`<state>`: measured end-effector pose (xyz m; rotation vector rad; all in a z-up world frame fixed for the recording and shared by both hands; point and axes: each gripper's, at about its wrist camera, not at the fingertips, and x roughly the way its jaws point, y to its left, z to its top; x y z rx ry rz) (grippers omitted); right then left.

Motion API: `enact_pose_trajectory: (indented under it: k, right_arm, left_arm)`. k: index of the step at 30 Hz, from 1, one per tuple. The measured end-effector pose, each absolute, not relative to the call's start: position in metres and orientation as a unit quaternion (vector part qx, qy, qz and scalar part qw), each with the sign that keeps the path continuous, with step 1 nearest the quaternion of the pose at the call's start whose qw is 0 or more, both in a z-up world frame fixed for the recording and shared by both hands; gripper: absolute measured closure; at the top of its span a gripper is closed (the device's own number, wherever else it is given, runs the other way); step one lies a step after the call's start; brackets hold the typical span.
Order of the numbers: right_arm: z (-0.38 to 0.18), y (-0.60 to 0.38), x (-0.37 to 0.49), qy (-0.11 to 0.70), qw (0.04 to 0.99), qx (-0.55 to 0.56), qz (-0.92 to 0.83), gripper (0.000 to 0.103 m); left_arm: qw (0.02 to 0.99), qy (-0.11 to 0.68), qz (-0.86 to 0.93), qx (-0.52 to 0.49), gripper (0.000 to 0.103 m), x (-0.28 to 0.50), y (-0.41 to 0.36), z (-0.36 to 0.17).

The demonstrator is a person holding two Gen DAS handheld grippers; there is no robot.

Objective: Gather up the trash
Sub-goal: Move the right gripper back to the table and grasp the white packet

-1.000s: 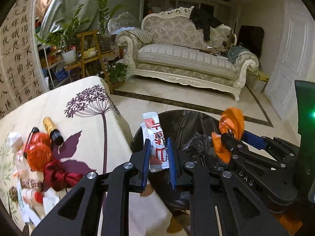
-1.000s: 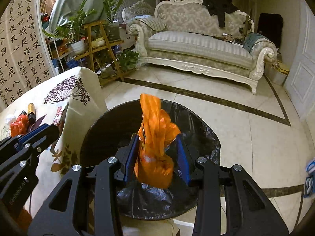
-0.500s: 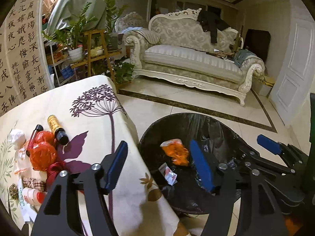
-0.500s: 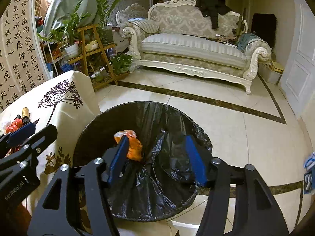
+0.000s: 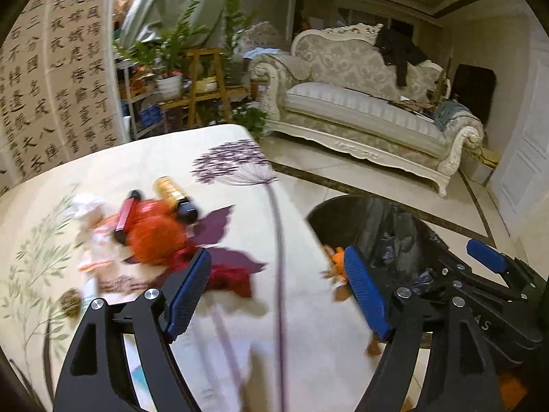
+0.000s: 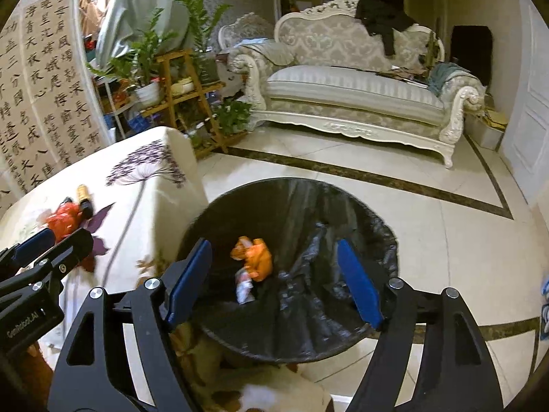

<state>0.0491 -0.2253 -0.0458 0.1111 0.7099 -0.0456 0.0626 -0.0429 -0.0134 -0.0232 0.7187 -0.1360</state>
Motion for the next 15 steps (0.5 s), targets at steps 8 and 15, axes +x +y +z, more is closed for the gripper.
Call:
enact_pose_trajectory:
  k: [8, 15]
  right_arm:
    - [-0.046, -0.18, 0.039, 0.351, 0.935, 0.041, 0.021, 0.029]
    - [-0.047, -0.137, 0.034, 0.361, 0.93, 0.025, 0.064, 0.029]
  left_arm:
    - [0.935, 0.353, -0.014, -0.027, 0.026, 0.043, 0.013, -0.011]
    - [0.93, 0.363, 0.038, -0.046, 0.026, 0.024, 0.066, -0.019]
